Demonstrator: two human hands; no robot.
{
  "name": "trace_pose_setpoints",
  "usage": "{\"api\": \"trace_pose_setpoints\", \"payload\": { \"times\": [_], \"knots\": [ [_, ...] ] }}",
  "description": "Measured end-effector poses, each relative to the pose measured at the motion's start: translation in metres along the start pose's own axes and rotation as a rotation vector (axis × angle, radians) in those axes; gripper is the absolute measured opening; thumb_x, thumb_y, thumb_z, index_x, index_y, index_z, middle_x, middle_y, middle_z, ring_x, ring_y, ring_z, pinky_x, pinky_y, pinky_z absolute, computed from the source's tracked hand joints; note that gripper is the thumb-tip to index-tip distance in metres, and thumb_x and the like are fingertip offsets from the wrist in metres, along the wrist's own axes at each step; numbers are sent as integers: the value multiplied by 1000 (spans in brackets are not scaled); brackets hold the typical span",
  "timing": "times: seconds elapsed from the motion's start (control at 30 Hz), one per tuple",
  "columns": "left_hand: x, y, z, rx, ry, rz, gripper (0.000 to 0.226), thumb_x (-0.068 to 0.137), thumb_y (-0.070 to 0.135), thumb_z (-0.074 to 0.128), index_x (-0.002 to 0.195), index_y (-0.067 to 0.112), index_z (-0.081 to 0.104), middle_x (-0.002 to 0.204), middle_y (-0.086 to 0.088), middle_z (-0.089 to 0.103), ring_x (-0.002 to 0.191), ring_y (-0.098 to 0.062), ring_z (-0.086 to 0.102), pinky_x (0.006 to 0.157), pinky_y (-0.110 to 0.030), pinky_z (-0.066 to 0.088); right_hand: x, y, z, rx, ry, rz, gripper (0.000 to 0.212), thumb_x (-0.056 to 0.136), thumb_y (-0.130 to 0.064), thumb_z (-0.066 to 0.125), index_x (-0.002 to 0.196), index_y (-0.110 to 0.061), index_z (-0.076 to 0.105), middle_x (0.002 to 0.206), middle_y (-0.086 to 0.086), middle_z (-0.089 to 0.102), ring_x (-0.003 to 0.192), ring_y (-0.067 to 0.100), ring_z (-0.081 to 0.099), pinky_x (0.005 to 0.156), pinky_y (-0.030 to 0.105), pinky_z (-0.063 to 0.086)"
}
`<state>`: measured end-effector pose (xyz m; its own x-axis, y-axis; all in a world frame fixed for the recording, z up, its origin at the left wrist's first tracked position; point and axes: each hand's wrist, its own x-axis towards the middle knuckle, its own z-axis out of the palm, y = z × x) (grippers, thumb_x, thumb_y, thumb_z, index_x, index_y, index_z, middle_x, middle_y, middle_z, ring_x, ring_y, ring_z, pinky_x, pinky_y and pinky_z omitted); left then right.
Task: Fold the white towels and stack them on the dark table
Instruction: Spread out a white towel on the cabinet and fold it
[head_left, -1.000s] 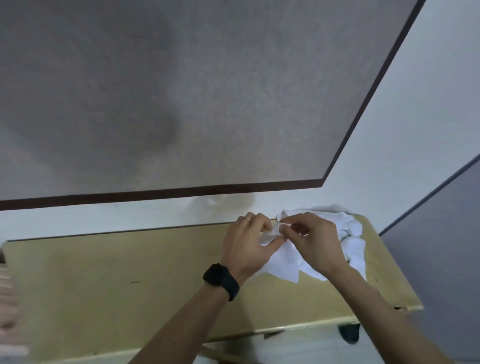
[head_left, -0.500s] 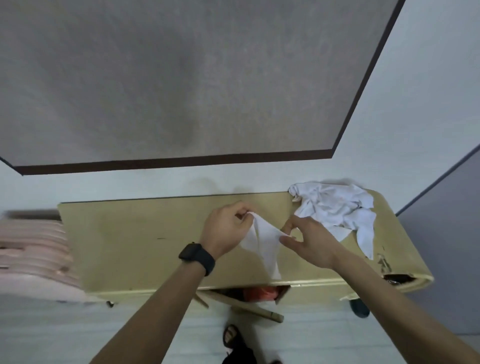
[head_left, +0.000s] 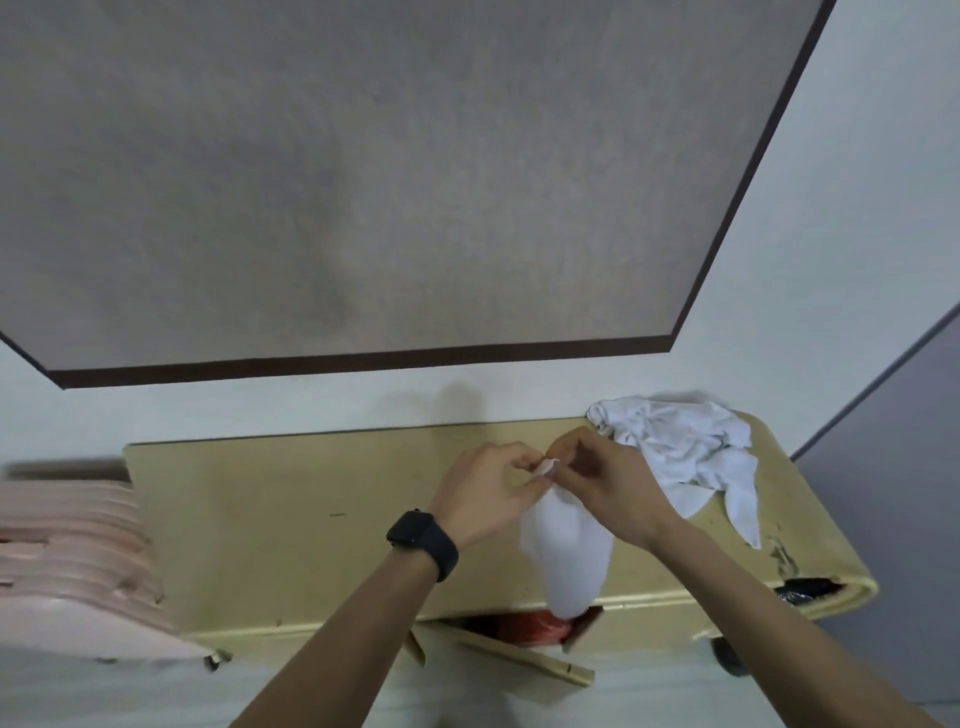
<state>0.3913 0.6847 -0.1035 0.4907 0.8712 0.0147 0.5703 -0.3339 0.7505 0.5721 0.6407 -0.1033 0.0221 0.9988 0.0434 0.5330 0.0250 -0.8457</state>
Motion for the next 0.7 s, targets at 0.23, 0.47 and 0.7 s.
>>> {"api": "trace_pose_setpoints", "payload": {
  "times": [0.23, 0.47, 0.7],
  "knots": [
    [7, -11, -26, -281, 35, -13, 12, 93, 28, 61, 94, 22, 71, 88, 15, 70, 83, 4, 63, 74, -16, 50, -3, -2, 16, -51, -50, 79, 11, 86, -35, 74, 90, -32, 65, 85, -19, 68, 84, 1, 63, 79, 14, 47],
    [14, -45, -66, -462, 112, -139, 28, 96, 31, 57, 72, 17, 52, 67, 5, 46, 63, -13, 43, 62, -24, 34, -10, 17, 35, -220, -47, 130, 17, 87, -47, 69, 74, -41, 59, 75, -27, 61, 78, -2, 57, 69, 12, 40],
    [2, -102, -83, -311, 69, -148, 15, 91, 37, 66, 82, 27, 69, 79, 12, 70, 77, -7, 64, 72, -24, 47, -11, 38, 45, -378, -124, 112, 19, 94, -35, 60, 77, -39, 54, 76, -11, 61, 74, 4, 57, 66, 23, 41]
  ]
}}
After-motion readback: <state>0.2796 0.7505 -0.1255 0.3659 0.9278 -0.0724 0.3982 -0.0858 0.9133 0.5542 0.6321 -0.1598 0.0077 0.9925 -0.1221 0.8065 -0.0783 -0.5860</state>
